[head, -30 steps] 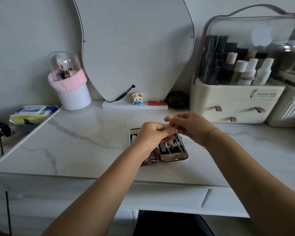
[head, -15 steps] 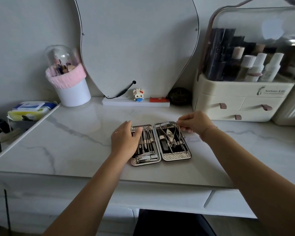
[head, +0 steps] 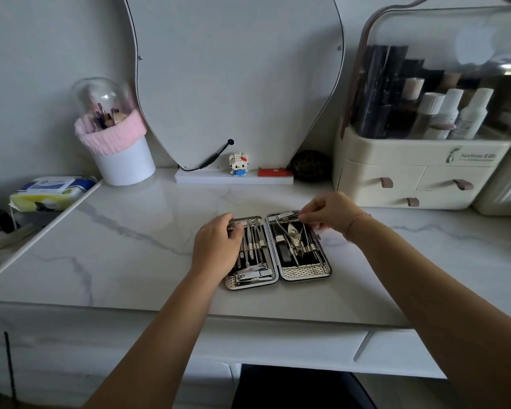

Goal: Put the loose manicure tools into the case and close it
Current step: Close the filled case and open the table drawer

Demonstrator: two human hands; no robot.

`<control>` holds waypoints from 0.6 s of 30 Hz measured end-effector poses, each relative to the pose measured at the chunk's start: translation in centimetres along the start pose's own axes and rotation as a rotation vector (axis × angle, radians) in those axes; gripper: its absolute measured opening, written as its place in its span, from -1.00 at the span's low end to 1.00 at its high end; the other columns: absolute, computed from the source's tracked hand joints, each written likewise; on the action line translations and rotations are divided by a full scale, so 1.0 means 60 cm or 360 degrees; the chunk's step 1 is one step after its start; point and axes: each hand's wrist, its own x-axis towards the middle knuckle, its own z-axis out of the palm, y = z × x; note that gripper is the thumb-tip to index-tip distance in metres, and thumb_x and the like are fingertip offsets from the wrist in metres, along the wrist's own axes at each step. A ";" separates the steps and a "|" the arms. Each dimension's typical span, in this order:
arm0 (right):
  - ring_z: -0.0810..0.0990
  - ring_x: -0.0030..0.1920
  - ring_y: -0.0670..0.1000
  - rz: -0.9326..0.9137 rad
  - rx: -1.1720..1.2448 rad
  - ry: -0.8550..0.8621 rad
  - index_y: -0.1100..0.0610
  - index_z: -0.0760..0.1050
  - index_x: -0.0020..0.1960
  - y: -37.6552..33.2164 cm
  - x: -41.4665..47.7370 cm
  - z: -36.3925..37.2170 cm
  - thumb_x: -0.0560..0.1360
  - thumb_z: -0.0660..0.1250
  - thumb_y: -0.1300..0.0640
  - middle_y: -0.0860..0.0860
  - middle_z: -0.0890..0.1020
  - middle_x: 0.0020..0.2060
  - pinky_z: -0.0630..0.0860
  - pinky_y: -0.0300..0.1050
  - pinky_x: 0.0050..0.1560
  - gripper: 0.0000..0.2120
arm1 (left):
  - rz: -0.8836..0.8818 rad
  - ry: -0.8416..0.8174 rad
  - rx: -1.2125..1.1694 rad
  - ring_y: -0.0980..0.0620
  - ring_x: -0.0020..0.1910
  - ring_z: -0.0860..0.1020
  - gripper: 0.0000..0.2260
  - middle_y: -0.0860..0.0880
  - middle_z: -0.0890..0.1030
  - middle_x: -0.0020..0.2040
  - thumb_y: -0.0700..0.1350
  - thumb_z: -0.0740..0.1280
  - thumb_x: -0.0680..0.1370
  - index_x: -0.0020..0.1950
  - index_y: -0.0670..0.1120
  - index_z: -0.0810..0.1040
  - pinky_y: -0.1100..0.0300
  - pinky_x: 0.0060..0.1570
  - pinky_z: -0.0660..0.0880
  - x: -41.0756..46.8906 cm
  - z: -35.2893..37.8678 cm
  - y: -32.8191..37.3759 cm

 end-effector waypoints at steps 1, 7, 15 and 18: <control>0.50 -0.44 -0.06 -0.0014 -0.0032 0.0009 0.13 0.58 -0.26 0.000 -0.001 0.001 0.39 0.46 0.24 0.05 0.57 -0.45 0.51 -0.28 -0.33 -0.91 | -0.0001 -0.0002 -0.0001 -0.09 0.33 0.40 -0.62 -0.07 0.47 0.35 0.00 0.18 0.61 0.39 -0.10 0.40 0.10 0.28 0.29 0.000 0.000 0.000; 0.50 -0.44 -0.08 -0.0085 -0.0182 0.0093 0.24 0.64 -0.11 0.012 -0.005 0.000 0.46 0.38 0.20 0.02 0.57 -0.46 0.50 -0.24 -0.26 -0.89 | -0.0008 -0.0002 0.0001 -0.08 0.34 0.39 -0.62 -0.07 0.47 0.36 0.00 0.17 0.61 0.39 -0.10 0.40 0.12 0.29 0.27 0.000 0.000 0.002; 0.51 -0.33 -0.06 -0.0156 -0.0221 -0.0080 0.15 0.64 0.04 0.023 -0.025 -0.014 0.53 0.23 0.26 0.03 0.61 -0.34 0.46 -0.39 -0.28 -0.78 | -0.0005 0.0009 0.0004 -0.10 0.29 0.43 -0.65 -0.08 0.51 0.31 -0.02 0.18 0.60 0.36 -0.11 0.43 0.12 0.23 0.31 0.000 0.001 0.001; 0.52 -0.31 -0.07 -0.0210 -0.0312 -0.0116 0.11 0.60 0.13 0.023 -0.035 -0.015 0.53 0.22 0.26 0.01 0.61 -0.33 0.47 -0.35 -0.20 -0.75 | -0.0011 0.0009 0.0010 -0.10 0.29 0.43 -0.64 -0.08 0.51 0.31 -0.02 0.18 0.60 0.37 -0.10 0.42 0.11 0.23 0.31 0.000 0.001 0.002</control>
